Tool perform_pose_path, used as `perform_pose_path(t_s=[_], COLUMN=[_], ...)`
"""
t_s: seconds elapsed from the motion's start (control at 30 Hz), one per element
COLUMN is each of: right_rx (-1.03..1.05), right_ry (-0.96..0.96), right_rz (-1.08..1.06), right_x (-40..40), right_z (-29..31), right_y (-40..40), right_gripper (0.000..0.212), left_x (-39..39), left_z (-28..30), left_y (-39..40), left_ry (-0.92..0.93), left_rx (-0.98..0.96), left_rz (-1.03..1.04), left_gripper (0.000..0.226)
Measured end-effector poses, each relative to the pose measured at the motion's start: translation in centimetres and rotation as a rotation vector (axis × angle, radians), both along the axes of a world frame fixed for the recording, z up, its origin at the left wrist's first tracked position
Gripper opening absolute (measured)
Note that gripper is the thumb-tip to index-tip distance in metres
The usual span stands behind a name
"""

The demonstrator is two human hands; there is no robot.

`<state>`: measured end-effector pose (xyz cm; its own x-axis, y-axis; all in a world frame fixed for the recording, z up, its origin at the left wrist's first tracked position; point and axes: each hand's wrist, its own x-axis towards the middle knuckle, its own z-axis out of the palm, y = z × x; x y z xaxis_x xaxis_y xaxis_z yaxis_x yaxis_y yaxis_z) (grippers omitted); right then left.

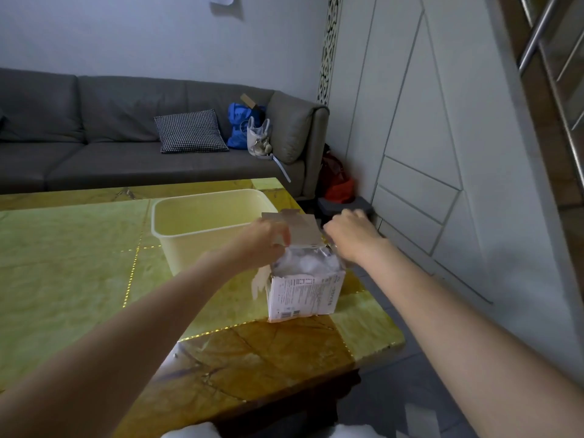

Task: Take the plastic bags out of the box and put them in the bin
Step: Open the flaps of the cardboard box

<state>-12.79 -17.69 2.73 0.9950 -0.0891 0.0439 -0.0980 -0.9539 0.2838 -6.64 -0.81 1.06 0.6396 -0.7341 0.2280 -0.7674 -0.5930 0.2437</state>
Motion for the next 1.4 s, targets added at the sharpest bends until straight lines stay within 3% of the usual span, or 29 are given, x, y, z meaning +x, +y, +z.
perform_pose_path(t_s=[0.1, 0.2, 0.27, 0.37, 0.5, 0.6, 0.67, 0.77, 0.87, 0.97, 1.07, 1.23, 1.3, 1.37, 1.4], right_rx=[0.509, 0.71, 0.706, 0.752, 0.83, 0.818, 0.807, 0.773, 0.848, 0.954, 0.981, 1.27, 1.303, 1.279, 1.292], right_ry=[0.035, 0.03, -0.02, -0.184, -0.402, -0.222, -0.034, -0.017, -0.224, -0.346, -0.267, -0.411, -0.268, -0.085, -0.08], right_rz=[-0.006, -0.05, -0.049, -0.028, -0.046, 0.013, 0.013, 0.001, -0.036, -0.023, -0.005, -0.051, -0.078, -0.104, -0.102], right_x=[0.5, 0.9, 1.1, 1.7, 2.6, 2.6, 2.5, 2.7, 2.8, 2.7, 2.8, 2.9, 2.6, 2.4, 2.5], right_z=[-1.4, -2.0, -2.2, -2.0, -0.8, -0.3, -0.8, -2.0, -1.5, 0.3, 1.6, 2.7, 2.6, 1.9, 1.5], right_y=[0.3, 0.2, 0.2, 0.5, 0.9, 0.9, 0.8, 1.0, 0.7, 0.5, 0.5, 0.0, -0.4, -0.4, -0.5], right_gripper=[0.031, 0.044, 0.04, 0.014, 0.017, 0.032, 0.051, 0.045, 0.016, 0.027, 0.037, 0.028, 0.025, 0.036, 0.036], left_x=[-0.4, 0.1, 0.2, 0.3, 0.3, 0.9, 1.1, 1.3, 1.6, 2.1, 1.9, 1.7, 1.8, 2.0, 2.1], left_z=[-0.5, -1.0, -0.7, 0.7, 1.6, 0.5, -0.4, -0.3, 0.9, 1.7, 1.9, 1.5, 1.7, 2.3, 2.6], left_y=[-0.6, -0.8, -0.8, -0.9, -1.3, -1.8, -1.9, -2.0, -2.3, -2.6, -2.9, -2.6, -2.4, -2.3, -2.3], left_ry=[0.017, 0.043, 0.061, 0.122, 0.28, 0.207, 0.114, 0.154, 0.211, 0.339, 0.58, 0.637, 0.693, 0.706, 0.709], left_rx=[0.107, 0.137, 0.068, -0.114, -0.333, -0.13, -0.008, -0.153, -0.32, -0.459, -0.56, -0.561, -0.669, -0.718, -0.737], left_rz=[-0.047, -0.011, -0.019, -0.024, 0.066, 0.141, 0.19, 0.246, 0.259, 0.271, 0.256, 0.217, 0.213, 0.206, 0.197], left_gripper=[0.026, 0.032, 0.033, 0.033, 0.026, 0.046, 0.04, 0.01, 0.012, 0.016, 0.033, 0.008, 0.007, 0.005, 0.005])
